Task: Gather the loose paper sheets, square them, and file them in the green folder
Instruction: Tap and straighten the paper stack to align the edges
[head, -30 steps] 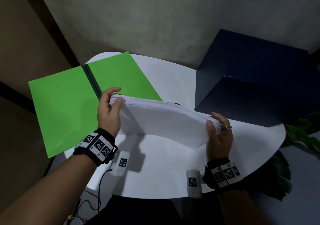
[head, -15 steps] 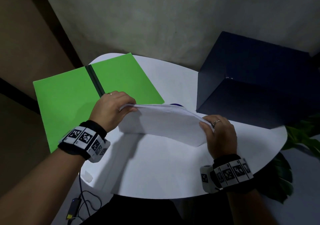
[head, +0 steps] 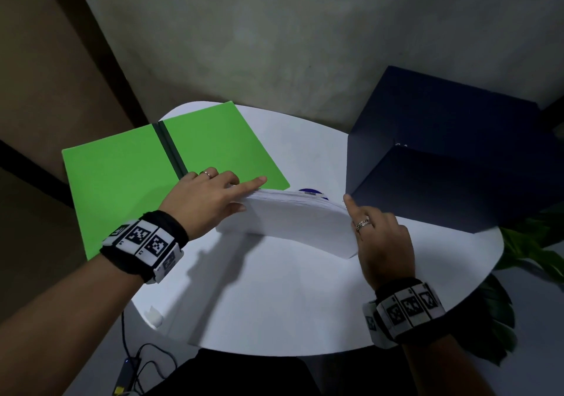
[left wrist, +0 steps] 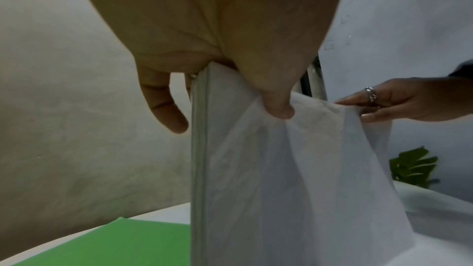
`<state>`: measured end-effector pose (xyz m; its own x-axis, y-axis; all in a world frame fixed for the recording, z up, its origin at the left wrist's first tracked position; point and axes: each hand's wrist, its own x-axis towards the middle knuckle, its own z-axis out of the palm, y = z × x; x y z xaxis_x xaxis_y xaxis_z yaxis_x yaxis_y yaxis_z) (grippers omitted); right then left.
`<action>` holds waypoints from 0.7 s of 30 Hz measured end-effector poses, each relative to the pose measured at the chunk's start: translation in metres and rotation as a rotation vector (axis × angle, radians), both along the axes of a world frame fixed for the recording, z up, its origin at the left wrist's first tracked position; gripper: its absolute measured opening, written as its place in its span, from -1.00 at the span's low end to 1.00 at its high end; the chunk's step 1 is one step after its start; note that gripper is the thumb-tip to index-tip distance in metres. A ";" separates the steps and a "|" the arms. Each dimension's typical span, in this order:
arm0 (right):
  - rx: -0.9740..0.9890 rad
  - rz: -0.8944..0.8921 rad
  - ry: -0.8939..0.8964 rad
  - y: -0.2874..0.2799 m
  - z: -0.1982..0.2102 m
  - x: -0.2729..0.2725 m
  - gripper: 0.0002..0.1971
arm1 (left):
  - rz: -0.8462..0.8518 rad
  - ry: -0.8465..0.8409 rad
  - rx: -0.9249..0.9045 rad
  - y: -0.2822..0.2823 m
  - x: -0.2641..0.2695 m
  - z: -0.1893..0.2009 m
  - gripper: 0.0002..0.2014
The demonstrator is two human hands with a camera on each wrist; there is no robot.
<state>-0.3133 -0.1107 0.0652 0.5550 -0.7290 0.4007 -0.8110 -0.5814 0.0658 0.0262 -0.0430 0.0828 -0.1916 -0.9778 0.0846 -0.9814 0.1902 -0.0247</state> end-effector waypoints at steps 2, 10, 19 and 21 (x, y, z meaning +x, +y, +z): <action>0.001 0.003 0.008 0.001 -0.001 0.000 -0.34 | -0.014 0.027 0.006 -0.001 0.000 0.001 -0.46; 0.045 -0.034 0.071 0.002 0.005 0.002 -0.29 | -0.144 0.122 -0.025 0.002 0.009 -0.001 -0.56; 0.001 -0.035 0.050 -0.003 0.002 0.004 -0.45 | -0.134 0.182 -0.075 -0.001 0.013 -0.003 -0.56; -0.022 -0.057 0.037 -0.006 0.003 0.011 -0.62 | -0.108 0.245 -0.100 -0.004 0.011 -0.001 -0.62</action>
<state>-0.3027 -0.1163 0.0680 0.5278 -0.7510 0.3969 -0.8393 -0.5328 0.1081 0.0376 -0.0472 0.0813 -0.2562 -0.9373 0.2361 -0.9346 0.3026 0.1872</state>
